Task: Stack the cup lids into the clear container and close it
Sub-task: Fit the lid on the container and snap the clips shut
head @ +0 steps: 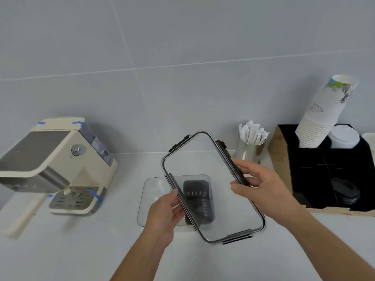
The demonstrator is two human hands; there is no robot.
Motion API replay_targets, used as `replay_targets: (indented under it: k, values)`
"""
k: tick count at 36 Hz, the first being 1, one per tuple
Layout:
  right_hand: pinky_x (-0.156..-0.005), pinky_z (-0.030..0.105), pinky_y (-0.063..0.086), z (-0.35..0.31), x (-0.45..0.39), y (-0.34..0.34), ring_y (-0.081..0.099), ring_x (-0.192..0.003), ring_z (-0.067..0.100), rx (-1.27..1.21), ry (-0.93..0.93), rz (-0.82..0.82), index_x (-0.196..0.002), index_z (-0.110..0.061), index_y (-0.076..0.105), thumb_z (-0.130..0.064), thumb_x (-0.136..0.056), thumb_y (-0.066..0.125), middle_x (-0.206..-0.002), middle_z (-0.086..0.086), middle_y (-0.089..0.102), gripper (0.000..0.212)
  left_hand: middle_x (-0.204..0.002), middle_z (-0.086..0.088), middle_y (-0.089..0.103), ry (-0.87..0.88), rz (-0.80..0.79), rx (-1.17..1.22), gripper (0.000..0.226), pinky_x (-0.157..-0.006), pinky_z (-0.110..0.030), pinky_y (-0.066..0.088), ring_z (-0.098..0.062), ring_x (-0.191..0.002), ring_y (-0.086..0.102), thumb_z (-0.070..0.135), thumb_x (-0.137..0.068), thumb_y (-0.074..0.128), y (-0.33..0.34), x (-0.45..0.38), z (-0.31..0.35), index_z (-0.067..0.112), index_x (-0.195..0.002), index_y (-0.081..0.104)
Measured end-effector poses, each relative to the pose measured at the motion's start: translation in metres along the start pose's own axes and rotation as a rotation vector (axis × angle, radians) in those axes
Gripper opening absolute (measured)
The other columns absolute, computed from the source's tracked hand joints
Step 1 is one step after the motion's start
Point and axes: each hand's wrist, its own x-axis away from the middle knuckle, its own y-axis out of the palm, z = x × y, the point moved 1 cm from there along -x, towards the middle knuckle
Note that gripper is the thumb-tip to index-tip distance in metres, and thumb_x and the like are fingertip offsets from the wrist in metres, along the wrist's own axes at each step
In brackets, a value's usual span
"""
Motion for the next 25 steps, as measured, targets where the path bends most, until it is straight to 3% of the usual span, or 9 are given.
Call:
replay_targets:
  k: [4, 6, 8, 10, 15, 18, 20, 22, 25]
  values:
    - [-0.084, 0.054, 0.057, -0.013, -0.007, 0.019, 0.072, -0.082, 0.021, 0.067, -0.076, 0.002, -0.113, -0.046, 0.066, -0.001, -0.078, 0.074, -0.100, -0.016, 0.072, 0.058, -0.101, -0.014, 0.077, -0.005, -0.027, 0.039, 0.022, -0.094, -0.039, 0.054, -0.028, -0.099, 0.071, 0.022, -0.095, 0.061, -0.006, -0.003, 0.009, 0.007, -0.103, 0.074]
    - [-0.077, 0.055, 0.058, -0.018, -0.009, 0.024, 0.072, -0.075, 0.026, 0.076, -0.096, 0.024, -0.107, -0.051, 0.067, 0.000, -0.077, 0.073, -0.094, -0.012, 0.073, 0.059, -0.100, -0.013, 0.078, 0.001, -0.059, 0.044, 0.021, -0.095, -0.039, 0.054, -0.027, -0.098, 0.072, 0.020, -0.094, 0.060, -0.004, -0.003, 0.012, 0.007, -0.101, 0.075]
    - [-0.069, 0.048, 0.061, -0.026, -0.011, 0.033, 0.069, -0.076, 0.042, 0.082, -0.110, 0.031, -0.100, -0.058, 0.067, -0.004, -0.077, 0.073, -0.089, 0.002, 0.074, 0.059, -0.099, -0.010, 0.078, 0.008, -0.100, 0.024, 0.021, -0.095, -0.037, 0.054, -0.025, -0.099, 0.072, 0.019, -0.094, 0.059, -0.006, -0.003, 0.016, 0.007, -0.101, 0.075]
    - [-0.059, 0.037, 0.051, -0.030, -0.013, 0.035, 0.064, -0.080, 0.052, 0.084, -0.124, 0.045, -0.094, -0.063, 0.066, -0.005, -0.078, 0.071, -0.086, 0.016, 0.073, 0.061, -0.104, -0.007, 0.078, 0.006, -0.136, -0.034, 0.023, -0.095, -0.035, 0.053, -0.021, -0.104, 0.071, 0.020, -0.094, 0.059, -0.006, -0.004, 0.018, 0.009, -0.107, 0.074]
    - [-0.056, 0.030, 0.044, -0.035, -0.016, 0.035, 0.064, -0.080, 0.051, 0.096, -0.146, 0.087, -0.092, -0.063, 0.064, -0.004, -0.078, 0.070, -0.079, 0.021, 0.071, 0.061, -0.134, 0.008, 0.058, 0.098, -0.107, -0.278, 0.045, -0.113, -0.039, 0.038, -0.016, -0.127, 0.053, 0.033, -0.091, 0.064, -0.016, 0.006, 0.024, 0.019, -0.133, 0.058]
    - [-0.056, 0.027, 0.047, -0.035, -0.019, 0.032, 0.069, -0.070, 0.042, 0.170, -0.185, 0.113, -0.100, -0.058, 0.065, -0.004, -0.078, 0.070, -0.070, 0.008, 0.072, 0.059, -0.128, 0.007, 0.061, 0.163, -0.124, -0.293, 0.030, -0.108, -0.034, 0.042, -0.013, -0.117, 0.059, 0.029, -0.091, 0.065, -0.019, 0.014, 0.031, 0.026, -0.120, 0.067]
    - [-0.052, 0.014, 0.046, -0.037, -0.019, 0.033, 0.065, -0.055, 0.011, 0.245, -0.238, 0.109, -0.111, -0.046, 0.067, -0.003, -0.079, 0.069, -0.068, -0.011, 0.070, 0.054, -0.111, 0.002, 0.074, 0.167, -0.229, -0.220, 0.014, -0.099, -0.030, 0.049, -0.011, -0.106, 0.067, 0.025, -0.091, 0.065, -0.013, 0.021, 0.039, 0.026, -0.092, 0.079]
    - [-0.062, 0.003, 0.044, -0.043, -0.019, 0.037, 0.061, -0.071, -0.007, 0.358, -0.313, 0.110, -0.116, -0.040, 0.065, -0.002, -0.079, 0.069, -0.087, -0.022, 0.066, 0.052, -0.101, -0.001, 0.078, 0.163, -0.291, -0.129, 0.015, -0.093, -0.030, 0.052, -0.014, -0.102, 0.071, 0.024, -0.092, 0.064, -0.005, 0.025, 0.049, 0.020, -0.095, 0.078]
    - [-0.079, 0.007, 0.044, -0.043, -0.020, 0.042, 0.059, -0.091, 0.001, 0.608, -0.518, 0.145, -0.120, -0.025, 0.069, 0.000, -0.074, 0.070, -0.098, -0.010, 0.070, 0.052, -0.105, -0.011, 0.077, 0.124, -0.315, -0.009, 0.027, -0.090, -0.034, 0.055, -0.021, -0.102, 0.072, 0.032, -0.093, 0.062, 0.008, 0.024, 0.063, 0.008, -0.103, 0.070]
